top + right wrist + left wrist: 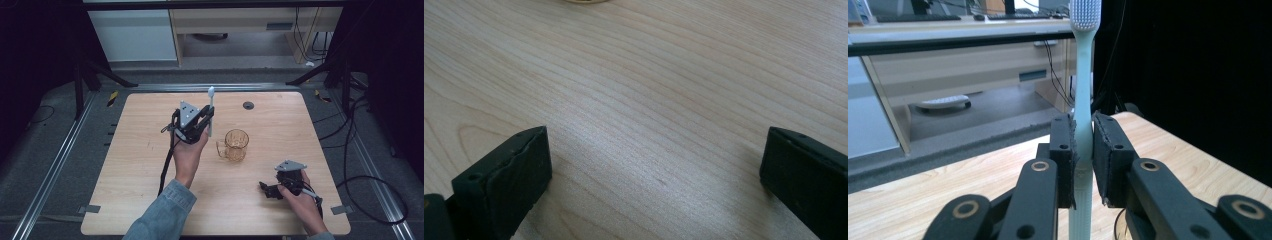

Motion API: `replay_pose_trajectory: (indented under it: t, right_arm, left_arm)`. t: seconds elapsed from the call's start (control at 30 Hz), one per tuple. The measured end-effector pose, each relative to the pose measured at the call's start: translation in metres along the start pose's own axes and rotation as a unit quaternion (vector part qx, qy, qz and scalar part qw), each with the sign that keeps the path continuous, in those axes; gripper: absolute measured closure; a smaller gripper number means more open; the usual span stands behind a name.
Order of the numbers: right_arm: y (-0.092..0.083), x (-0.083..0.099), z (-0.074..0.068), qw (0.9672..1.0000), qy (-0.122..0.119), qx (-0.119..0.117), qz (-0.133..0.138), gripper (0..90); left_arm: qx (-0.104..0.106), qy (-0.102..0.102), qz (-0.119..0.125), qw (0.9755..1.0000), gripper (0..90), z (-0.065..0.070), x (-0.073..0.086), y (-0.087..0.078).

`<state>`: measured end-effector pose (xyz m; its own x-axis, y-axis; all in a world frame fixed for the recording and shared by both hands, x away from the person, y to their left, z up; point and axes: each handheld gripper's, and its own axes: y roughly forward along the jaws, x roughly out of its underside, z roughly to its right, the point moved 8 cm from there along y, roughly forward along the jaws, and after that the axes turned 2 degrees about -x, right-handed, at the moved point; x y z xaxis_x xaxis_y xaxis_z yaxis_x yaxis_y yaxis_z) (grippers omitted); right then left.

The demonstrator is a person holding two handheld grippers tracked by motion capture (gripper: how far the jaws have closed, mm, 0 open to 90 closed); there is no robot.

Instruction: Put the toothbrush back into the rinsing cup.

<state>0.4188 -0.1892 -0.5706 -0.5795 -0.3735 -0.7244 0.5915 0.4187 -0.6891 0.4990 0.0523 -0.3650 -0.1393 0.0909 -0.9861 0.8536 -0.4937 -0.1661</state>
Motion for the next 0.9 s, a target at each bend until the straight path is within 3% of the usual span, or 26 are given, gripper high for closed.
replay_pose_trajectory:
  t: [0.17,0.9]
  right_arm:
    - [0.000,0.000,0.000,1.0000,0.001,-0.001,0.000,0.6]
    - [0.000,0.000,-0.001,1.0000,-0.005,-0.004,0.000,0.5]
  left_arm:
    - [0.000,0.002,0.014,0.9999,78.9,0.005,-0.005,-0.002]
    - [0.017,-0.001,0.032,0.9993,78.9,0.025,-0.006,0.003]
